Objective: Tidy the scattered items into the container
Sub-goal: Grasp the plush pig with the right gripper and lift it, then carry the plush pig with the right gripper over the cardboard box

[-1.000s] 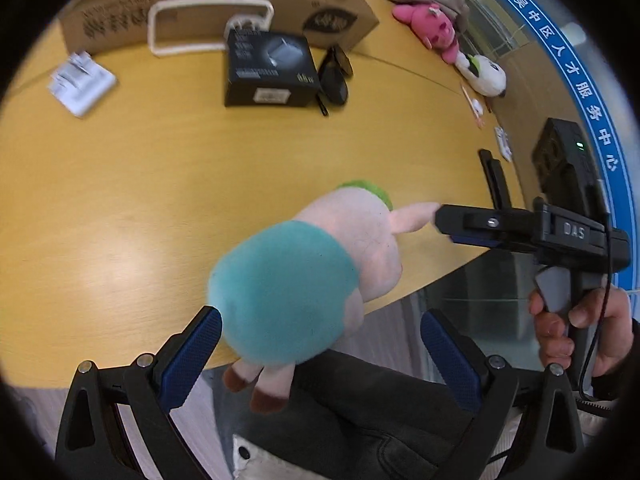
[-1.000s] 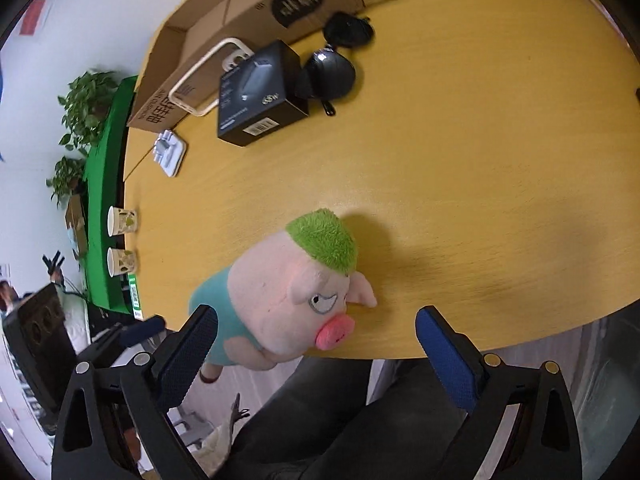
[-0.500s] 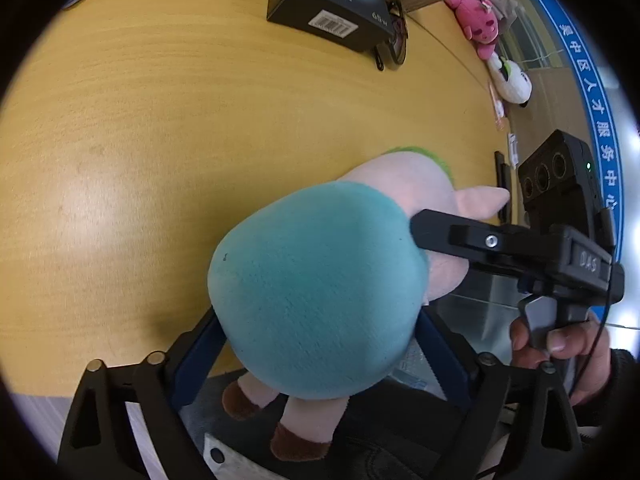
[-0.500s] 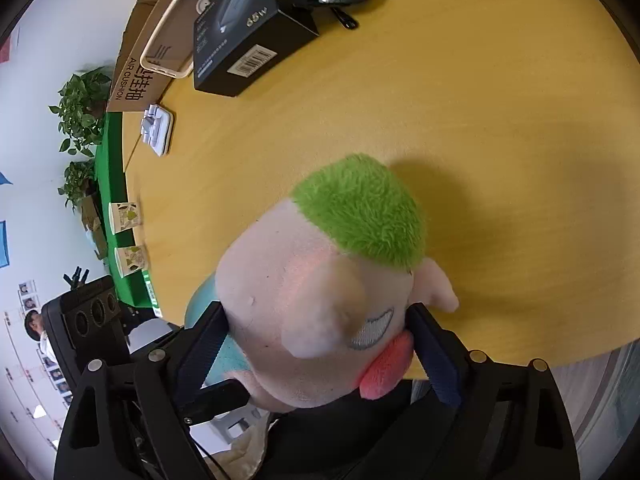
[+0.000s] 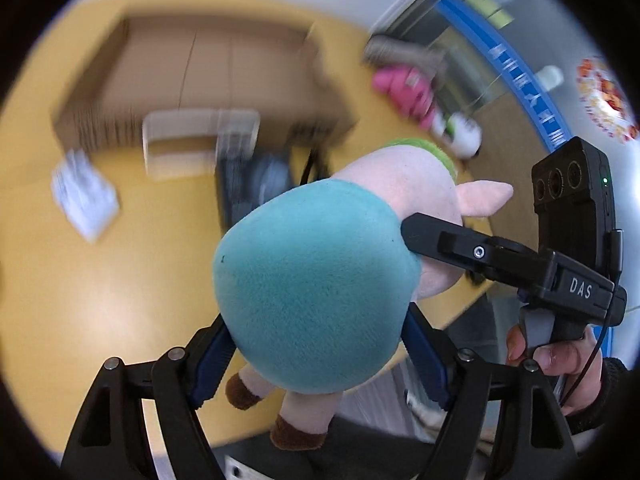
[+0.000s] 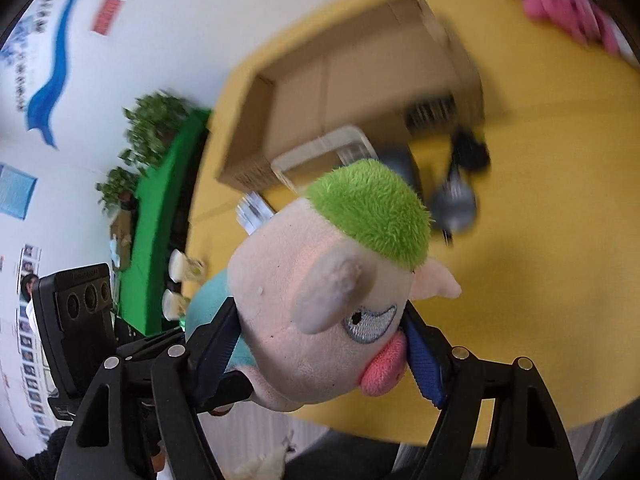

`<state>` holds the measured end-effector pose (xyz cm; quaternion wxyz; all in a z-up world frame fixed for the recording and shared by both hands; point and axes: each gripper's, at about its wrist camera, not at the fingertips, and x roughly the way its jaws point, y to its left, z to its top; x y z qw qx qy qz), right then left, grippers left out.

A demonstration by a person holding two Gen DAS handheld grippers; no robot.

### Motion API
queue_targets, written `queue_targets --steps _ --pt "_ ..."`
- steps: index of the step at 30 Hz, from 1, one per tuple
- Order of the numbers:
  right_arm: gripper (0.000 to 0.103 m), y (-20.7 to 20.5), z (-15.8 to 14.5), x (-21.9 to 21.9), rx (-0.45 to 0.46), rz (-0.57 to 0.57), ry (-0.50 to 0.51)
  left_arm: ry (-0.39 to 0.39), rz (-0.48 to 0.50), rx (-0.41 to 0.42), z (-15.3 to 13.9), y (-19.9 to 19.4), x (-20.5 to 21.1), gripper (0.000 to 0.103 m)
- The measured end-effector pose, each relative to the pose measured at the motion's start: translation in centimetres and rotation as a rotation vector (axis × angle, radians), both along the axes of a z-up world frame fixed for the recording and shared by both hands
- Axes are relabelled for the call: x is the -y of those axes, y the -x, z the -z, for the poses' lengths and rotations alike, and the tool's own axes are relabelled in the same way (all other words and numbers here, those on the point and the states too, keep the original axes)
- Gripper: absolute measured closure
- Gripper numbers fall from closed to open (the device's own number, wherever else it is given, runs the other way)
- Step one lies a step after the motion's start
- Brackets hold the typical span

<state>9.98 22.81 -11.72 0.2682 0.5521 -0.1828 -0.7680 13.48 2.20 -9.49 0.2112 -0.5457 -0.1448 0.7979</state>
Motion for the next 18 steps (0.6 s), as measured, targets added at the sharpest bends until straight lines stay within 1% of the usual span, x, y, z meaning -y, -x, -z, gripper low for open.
queue_targets --steps 3,5,7,9,13,15,18 --pt "0.022 1.1 -7.3 0.1 -0.18 -0.017 0.03 0.029 -0.02 -0.145 -6.4 0.8 -0.3 0.024" --pt "0.022 1.3 -10.9 0.4 -0.263 -0.029 0.042 0.038 -0.034 -0.222 -9.7 0.9 -0.4 0.024" --pt "0.022 1.1 -14.7 0.7 -0.347 -0.041 0.048 0.036 -0.048 -0.29 -12.7 0.8 -0.1 0.024" --pt "0.022 0.8 -17.6 1.5 -0.41 -0.046 0.04 0.027 -0.056 -0.333 -14.7 0.9 0.3 0.024" --pt "0.022 0.5 -21.6 3.4 -0.507 -0.053 0.009 -0.003 -0.06 -0.401 -17.4 1.4 2.0 0.024" --pt "0.022 0.7 -23.1 4.3 -0.539 -0.054 -0.004 -0.017 -0.061 -0.422 -18.4 2.0 2.9 0.024" --pt "0.022 1.7 -24.6 5.9 -0.561 -0.055 -0.017 -0.034 -0.068 -0.458 -19.9 2.9 4.7 0.024"
